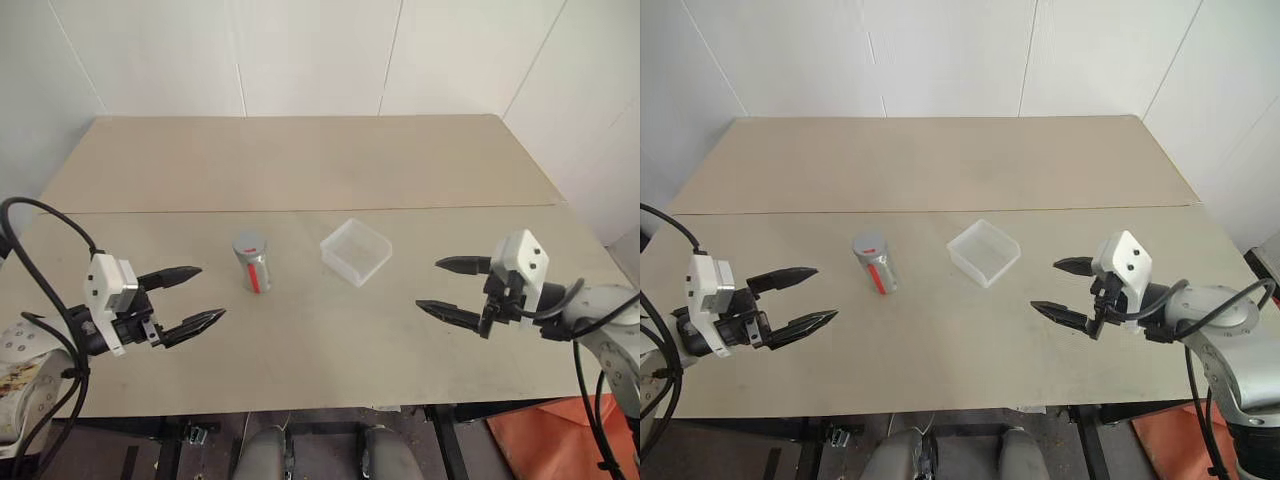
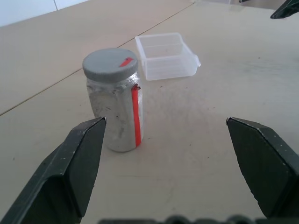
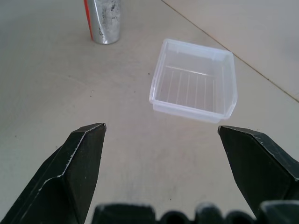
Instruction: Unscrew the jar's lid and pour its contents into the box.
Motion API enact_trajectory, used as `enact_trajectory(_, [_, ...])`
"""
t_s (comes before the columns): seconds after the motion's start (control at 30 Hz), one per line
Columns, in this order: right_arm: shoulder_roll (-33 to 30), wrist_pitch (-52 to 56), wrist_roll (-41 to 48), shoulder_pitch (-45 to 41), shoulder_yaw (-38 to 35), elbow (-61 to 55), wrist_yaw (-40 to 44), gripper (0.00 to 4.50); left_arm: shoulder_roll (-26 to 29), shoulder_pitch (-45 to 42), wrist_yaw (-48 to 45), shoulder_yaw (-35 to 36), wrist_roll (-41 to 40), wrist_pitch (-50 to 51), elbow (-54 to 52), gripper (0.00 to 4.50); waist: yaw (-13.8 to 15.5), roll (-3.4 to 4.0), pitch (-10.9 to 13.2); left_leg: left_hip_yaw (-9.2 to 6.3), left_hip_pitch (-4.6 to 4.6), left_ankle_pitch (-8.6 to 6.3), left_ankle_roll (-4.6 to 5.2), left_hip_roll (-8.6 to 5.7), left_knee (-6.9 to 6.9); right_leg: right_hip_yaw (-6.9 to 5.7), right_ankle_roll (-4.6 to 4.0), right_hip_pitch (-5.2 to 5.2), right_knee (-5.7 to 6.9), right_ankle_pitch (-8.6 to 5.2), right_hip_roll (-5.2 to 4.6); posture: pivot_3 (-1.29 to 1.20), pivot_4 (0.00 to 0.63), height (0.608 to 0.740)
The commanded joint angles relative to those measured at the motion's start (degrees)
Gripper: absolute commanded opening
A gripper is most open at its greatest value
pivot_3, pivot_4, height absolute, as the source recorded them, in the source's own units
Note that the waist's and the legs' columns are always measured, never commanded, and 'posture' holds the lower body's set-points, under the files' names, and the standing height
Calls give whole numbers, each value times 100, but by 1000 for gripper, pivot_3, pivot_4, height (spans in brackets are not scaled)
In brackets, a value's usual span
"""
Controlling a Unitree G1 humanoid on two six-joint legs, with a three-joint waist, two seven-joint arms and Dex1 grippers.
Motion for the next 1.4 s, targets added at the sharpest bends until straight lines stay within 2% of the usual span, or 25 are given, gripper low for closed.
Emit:
enact_trajectory(0.03, [8,0,122,-3,-214,-318,-103,4500,41,-111,3,109,-95,-8,-97,4480,2,0,0,0,0,0,0,0,0,0,0,0,0,0,0,0,150,740])
enact_trajectory(0.17, [-86,-48,38,67,-138,-325,-4,4500,-85,-127,132,-2,-26,-55,-119,4480,4,0,0,0,0,0,0,-2,0,0,0,1,-2,0,0,0,150,740])
enact_trajectory(0.37, [-26,-163,-23,-439,133,-90,137,4500,-429,453,653,34,384,-176,-277,4480,-50,0,0,1,3,0,0,-1,-1,2,0,1,-1,0,1,0,150,740])
enact_trajectory(0.43, [4,-250,-78,-645,297,13,233,4500,-707,613,1002,-158,731,-383,-368,4480,-49,0,0,1,4,0,0,-1,-2,3,-1,1,-1,0,1,0,150,740])
enact_trajectory(0.53, [96,-335,-177,-972,568,134,297,4500,-1433,551,1761,-432,973,-485,-425,4480,-18,-4,1,1,8,0,0,-3,-2,7,0,8,-3,1,-3,0,150,740])
enact_trajectory(0.6, [149,-462,-212,-1186,669,249,407,4500,-1859,458,2099,-915,1421,-744,-370,4480,21,-4,1,-3,6,0,0,-3,1,2,-1,9,-2,2,-3,0,150,740])
enact_trajectory(0.7, [266,-489,-269,-1403,848,236,406,4500,-2238,310,2484,-1227,1962,-1221,-48,4480,32,-6,1,-4,5,0,0,-9,2,1,-1,11,-3,2,-5,0,150,740])
enact_trajectory(0.93, [386,-575,-311,-1611,945,139,439,4500,-3266,-324,3637,-1868,2750,-1593,396,4480,31,-6,1,-7,4,0,1,-11,3,-1,-1,10,0,4,-7,0,150,740])
enact_trajectory(1.17, [395,-597,-271,-1532,891,-76,425,4500,-3734,-625,4388,-2109,3224,-1655,513,4480,9,-6,0,-10,3,0,1,-11,2,-1,0,8,1,4,-6,0,150,740])
enact_trajectory(1.4, [380,-619,-201,-1435,791,-234,424,4500,-3961,-922,4880,-2218,3510,-1711,713,4480,15,-7,1,-12,2,0,1,-12,4,-2,1,10,1,5,-6,0,150,740])
